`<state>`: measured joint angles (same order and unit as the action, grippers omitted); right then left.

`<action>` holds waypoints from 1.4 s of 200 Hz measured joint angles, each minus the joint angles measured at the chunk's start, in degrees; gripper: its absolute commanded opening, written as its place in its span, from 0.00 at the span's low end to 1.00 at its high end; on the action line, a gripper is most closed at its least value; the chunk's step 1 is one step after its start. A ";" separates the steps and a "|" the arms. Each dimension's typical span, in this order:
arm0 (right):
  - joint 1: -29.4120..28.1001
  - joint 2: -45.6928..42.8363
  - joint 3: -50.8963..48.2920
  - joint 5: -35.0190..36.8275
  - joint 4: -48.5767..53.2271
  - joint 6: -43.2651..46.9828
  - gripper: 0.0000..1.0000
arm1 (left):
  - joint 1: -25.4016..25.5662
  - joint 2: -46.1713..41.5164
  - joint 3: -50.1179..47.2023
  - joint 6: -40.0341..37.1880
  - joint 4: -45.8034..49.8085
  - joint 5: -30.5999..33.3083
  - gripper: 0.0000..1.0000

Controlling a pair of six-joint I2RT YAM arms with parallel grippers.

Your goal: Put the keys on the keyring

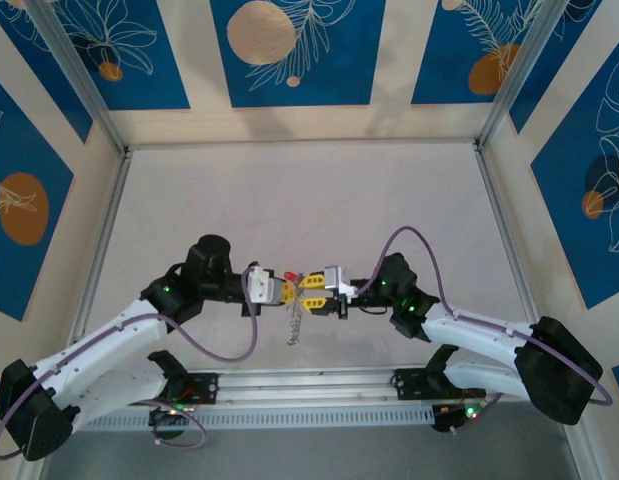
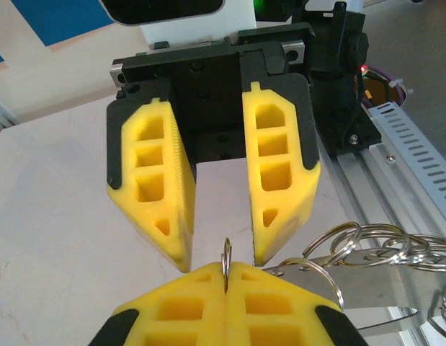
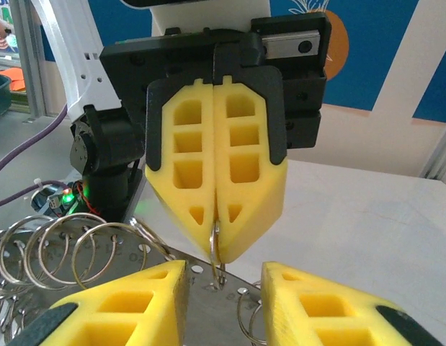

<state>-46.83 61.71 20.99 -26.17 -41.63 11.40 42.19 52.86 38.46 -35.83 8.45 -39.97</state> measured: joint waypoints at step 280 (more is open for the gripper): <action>-0.39 -13.40 1.86 21.24 31.01 17.53 0.00 | 1.11 4.76 4.70 4.87 3.54 12.22 0.50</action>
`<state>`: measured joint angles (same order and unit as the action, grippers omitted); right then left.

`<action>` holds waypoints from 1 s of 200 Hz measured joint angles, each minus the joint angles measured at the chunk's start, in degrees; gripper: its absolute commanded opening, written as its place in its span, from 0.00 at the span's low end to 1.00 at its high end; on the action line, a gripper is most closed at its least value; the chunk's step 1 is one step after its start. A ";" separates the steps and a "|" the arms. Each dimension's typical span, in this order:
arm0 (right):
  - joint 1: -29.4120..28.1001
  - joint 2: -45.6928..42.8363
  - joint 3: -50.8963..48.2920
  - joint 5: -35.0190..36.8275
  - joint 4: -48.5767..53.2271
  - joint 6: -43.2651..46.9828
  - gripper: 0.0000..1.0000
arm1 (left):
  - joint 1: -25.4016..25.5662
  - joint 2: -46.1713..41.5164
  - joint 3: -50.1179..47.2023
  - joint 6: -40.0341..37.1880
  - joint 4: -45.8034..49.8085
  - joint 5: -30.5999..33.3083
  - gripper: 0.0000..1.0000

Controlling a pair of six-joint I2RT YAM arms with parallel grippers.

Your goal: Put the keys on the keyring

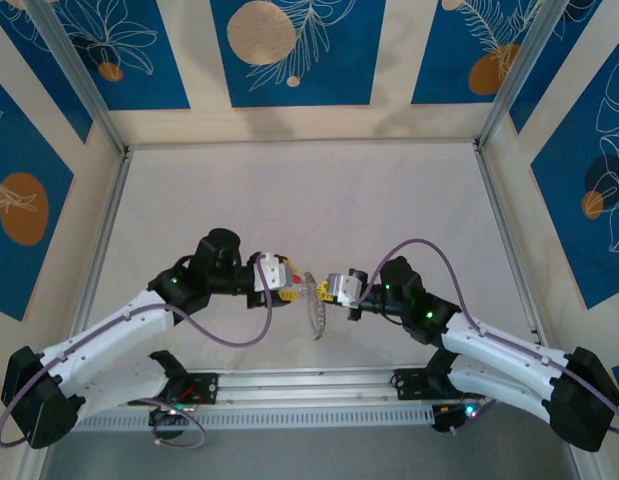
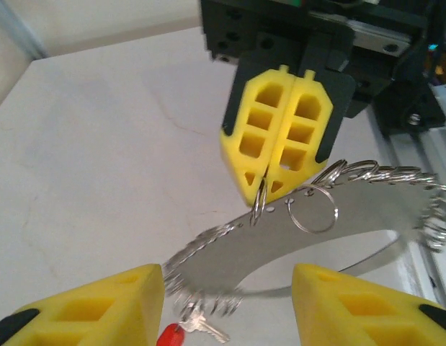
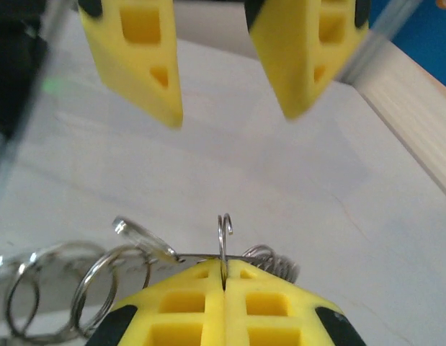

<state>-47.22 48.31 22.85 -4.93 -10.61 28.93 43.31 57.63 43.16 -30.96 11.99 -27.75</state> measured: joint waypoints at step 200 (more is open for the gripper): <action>9.68 -4.50 -0.55 28.55 9.38 -6.64 0.00 | -3.08 42.27 21.42 42.64 18.88 11.39 0.43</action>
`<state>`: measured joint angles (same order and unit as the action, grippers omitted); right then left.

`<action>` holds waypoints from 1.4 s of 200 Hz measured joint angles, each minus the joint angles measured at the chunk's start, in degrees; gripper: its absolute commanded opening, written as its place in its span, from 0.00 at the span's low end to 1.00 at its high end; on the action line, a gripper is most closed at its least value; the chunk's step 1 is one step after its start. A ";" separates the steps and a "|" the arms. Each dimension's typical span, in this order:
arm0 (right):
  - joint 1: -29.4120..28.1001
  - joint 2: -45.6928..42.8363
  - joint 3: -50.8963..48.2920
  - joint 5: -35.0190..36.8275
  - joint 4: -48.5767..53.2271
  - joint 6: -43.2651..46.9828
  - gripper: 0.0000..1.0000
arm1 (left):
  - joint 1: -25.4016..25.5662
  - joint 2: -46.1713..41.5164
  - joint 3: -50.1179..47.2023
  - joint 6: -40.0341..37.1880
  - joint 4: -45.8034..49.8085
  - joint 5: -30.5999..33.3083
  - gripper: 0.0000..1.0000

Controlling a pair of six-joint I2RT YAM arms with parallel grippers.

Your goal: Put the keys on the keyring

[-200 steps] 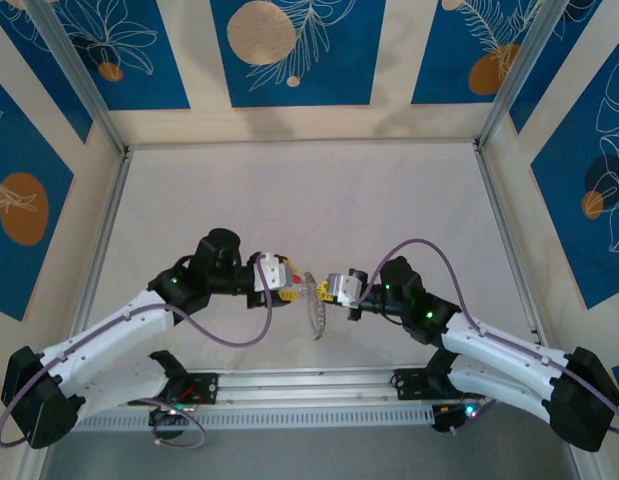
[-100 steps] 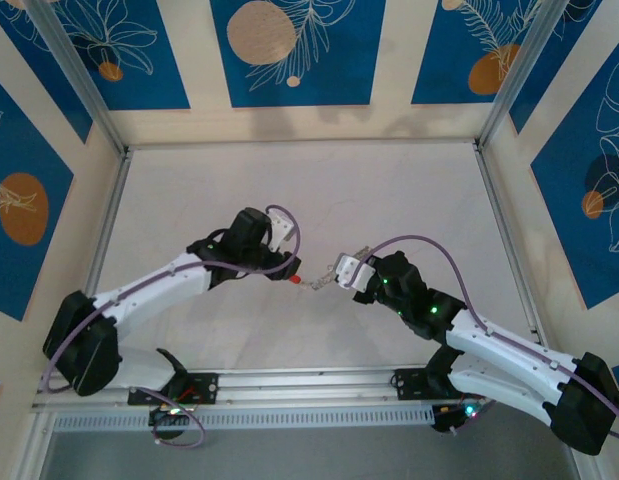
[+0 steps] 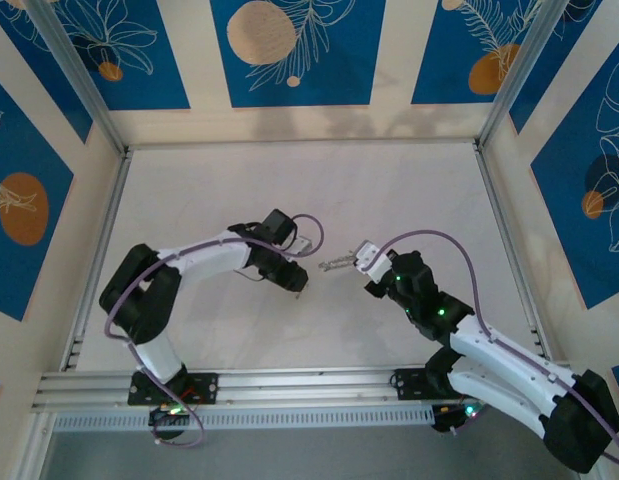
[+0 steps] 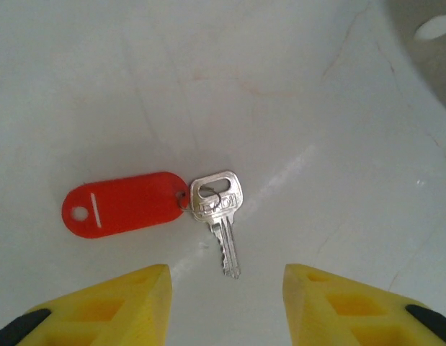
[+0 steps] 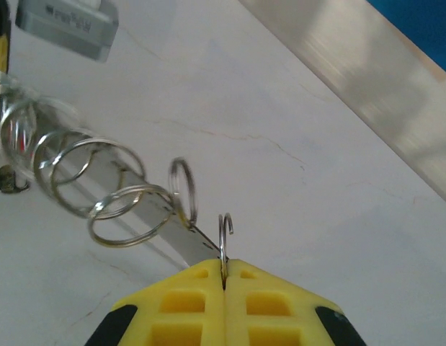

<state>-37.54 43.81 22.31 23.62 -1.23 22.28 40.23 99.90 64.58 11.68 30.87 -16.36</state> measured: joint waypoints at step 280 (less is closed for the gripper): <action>4.57 0.66 -0.31 -7.61 -5.18 -1.97 0.00 | 4.13 5.99 4.55 46.71 -2.91 11.04 0.34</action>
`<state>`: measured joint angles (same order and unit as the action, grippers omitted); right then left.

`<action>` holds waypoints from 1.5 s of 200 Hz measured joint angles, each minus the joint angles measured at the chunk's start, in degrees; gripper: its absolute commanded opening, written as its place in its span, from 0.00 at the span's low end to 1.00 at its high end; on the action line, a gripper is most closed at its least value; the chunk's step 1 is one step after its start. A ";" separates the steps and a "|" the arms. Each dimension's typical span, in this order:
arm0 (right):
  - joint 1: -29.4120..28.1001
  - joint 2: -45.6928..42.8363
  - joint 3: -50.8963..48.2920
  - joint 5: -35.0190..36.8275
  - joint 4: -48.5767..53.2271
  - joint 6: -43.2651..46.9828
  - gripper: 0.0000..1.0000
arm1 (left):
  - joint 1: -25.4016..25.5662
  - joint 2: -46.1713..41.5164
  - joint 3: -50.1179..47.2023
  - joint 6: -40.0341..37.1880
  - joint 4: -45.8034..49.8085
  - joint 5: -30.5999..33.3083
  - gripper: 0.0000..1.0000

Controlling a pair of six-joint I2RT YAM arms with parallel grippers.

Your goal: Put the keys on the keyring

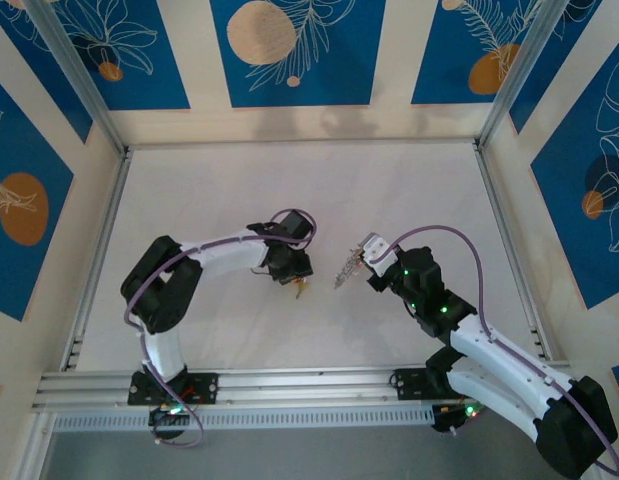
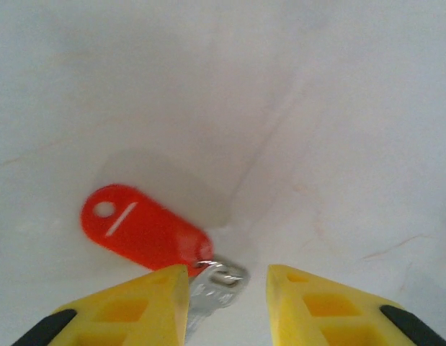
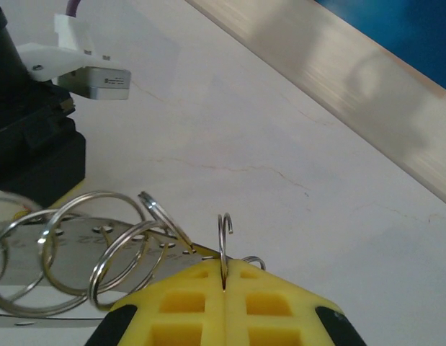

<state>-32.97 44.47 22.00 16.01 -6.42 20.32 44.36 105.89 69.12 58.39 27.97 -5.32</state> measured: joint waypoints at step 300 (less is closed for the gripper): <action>1.51 -1.68 -0.55 -1.11 -0.52 0.02 0.00 | 5.35 11.67 16.26 3.72 19.21 12.28 0.08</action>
<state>-31.46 42.78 21.45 14.90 -6.94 20.34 49.71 117.56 85.38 62.11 47.18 6.96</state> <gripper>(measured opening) 0.063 0.105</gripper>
